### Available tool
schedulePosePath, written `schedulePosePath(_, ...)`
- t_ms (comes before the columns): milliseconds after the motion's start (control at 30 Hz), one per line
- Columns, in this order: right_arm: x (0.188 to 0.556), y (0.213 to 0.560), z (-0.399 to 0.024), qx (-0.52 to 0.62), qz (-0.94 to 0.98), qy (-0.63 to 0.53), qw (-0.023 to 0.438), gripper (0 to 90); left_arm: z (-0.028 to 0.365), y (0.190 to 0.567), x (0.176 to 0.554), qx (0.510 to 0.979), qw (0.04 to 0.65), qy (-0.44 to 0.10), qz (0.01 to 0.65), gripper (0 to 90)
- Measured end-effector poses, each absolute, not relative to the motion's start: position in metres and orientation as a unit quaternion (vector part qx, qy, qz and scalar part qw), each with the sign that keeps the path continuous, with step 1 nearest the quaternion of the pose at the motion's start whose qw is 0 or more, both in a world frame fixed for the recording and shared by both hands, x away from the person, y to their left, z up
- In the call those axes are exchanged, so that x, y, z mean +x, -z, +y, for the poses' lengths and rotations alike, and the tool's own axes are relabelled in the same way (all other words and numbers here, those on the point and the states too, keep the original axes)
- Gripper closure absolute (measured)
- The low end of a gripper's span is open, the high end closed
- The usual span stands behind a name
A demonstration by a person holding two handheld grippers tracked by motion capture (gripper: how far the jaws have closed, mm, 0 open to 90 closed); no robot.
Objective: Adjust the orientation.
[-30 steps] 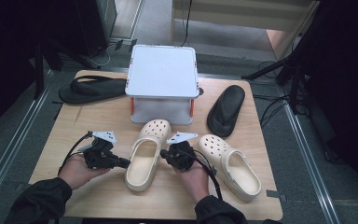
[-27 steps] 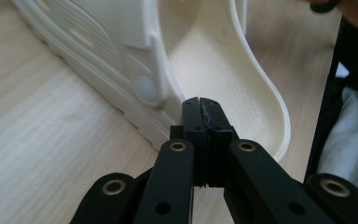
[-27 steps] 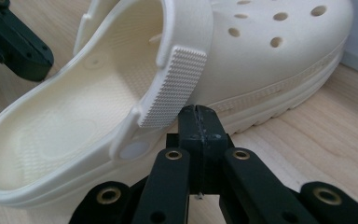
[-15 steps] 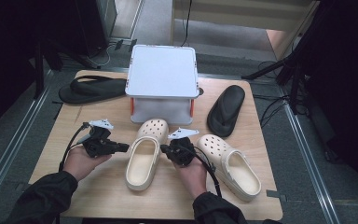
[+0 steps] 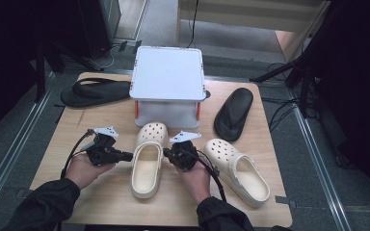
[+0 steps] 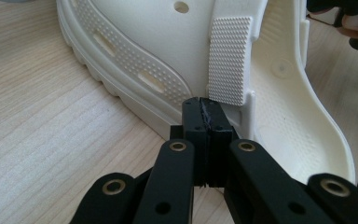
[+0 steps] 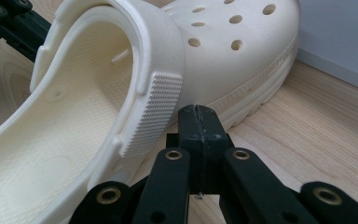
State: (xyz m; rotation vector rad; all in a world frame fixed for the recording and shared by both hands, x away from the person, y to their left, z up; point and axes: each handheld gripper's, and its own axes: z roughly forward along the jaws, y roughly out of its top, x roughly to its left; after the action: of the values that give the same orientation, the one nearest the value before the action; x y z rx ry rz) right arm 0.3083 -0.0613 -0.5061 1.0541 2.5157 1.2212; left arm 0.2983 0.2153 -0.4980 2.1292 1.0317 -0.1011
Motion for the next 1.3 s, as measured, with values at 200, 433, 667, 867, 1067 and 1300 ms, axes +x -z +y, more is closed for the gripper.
schedulePosePath(200,0.309,0.506,-0.062,0.351,0.839,-0.408,0.077,90.0,0.22,0.495,0.299,0.834,0.378,0.022,0.402,90.0)
schedulePosePath(433,0.312,0.498,-0.074,0.354,0.833,-0.415,0.09,90.0,0.234,0.483,0.302,0.818,0.388,0.005,0.424,82.7)
schedulePosePath(667,0.309,0.483,-0.087,0.331,0.835,-0.433,0.076,73.5,0.237,0.471,0.301,0.808,0.406,0.004,0.427,57.7)
schedulePosePath(867,0.304,0.473,-0.098,0.33,0.835,-0.433,0.077,58.5,0.234,0.468,0.299,0.81,0.41,-0.006,0.418,47.5)
schedulePosePath(1067,0.293,0.461,-0.109,0.318,0.837,-0.438,0.075,53.1,0.232,0.465,0.294,0.814,0.408,-0.036,0.411,42.0)
schedulePosePath(1300,0.283,0.446,-0.129,0.321,0.833,-0.44,0.094,52.3,0.236,0.463,0.292,0.812,0.41,-0.043,0.413,40.3)
